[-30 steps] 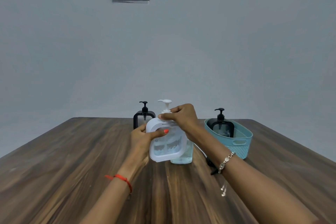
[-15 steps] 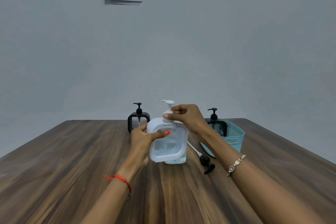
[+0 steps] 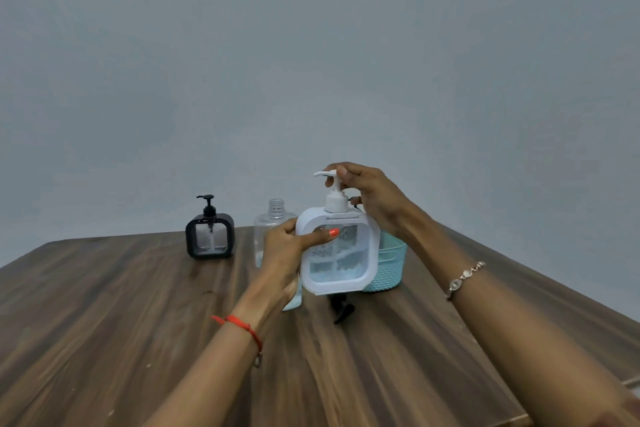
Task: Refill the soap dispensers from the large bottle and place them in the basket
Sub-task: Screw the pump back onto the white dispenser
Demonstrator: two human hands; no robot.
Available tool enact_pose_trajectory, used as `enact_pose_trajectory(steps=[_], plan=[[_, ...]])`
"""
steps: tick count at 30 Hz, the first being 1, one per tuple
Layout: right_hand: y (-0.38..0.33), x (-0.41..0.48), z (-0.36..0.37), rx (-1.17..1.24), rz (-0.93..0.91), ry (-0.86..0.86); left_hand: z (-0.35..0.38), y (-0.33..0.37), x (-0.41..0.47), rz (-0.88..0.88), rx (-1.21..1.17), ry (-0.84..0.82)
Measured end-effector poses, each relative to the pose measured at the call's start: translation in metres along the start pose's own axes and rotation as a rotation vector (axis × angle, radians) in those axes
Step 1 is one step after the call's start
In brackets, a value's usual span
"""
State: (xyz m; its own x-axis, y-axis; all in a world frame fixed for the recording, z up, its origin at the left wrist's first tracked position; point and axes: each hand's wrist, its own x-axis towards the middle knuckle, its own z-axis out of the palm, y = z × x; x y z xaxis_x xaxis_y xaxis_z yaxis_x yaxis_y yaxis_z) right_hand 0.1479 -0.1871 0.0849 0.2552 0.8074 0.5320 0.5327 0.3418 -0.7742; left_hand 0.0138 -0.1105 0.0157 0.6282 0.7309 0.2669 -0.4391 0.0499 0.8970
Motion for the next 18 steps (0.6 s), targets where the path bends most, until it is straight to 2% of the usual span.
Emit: enact_pose_trajectory(steps=[3, 8, 11, 15, 18], plan=[[0.006, 0.002, -0.025, -0.002, 0.028, -0.077, 0.019, -0.009, 0.012, -0.016, -0.019, -0.016], [0.029, 0.002, -0.062, -0.124, 0.128, 0.04, 0.042, -0.019, 0.045, -0.017, -0.095, -0.005], [0.055, 0.003, -0.078, -0.144, 0.186, 0.027, 0.052, -0.023, 0.069, 0.029, -0.103, 0.01], [0.078, 0.011, -0.091, -0.145, 0.217, 0.026, 0.061, -0.032, 0.094, 0.043, -0.056, -0.006], [0.089, 0.022, -0.098, -0.153, 0.219, 0.06, 0.063, -0.039, 0.112, 0.057, 0.07, 0.003]])
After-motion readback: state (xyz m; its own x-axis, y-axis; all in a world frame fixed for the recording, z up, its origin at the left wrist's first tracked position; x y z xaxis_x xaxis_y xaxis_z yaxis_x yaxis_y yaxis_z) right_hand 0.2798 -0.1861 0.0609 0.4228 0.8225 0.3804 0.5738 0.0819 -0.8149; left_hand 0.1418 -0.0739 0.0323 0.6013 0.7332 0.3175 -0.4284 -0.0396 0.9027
